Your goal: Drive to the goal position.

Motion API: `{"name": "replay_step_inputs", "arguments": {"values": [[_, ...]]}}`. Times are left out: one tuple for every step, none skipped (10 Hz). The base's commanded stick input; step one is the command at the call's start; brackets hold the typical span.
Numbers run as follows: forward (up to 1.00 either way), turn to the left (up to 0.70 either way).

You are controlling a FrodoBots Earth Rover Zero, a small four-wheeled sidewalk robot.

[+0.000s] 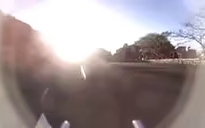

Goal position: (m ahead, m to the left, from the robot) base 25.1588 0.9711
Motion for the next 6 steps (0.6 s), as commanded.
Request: {"name": "replay_step_inputs", "arguments": {"values": [[0.5,-0.26],[0.5,-0.5],[0.5,-0.17],[0.5,0.0],[0.5,0.0],[0.5,0.0]]}}
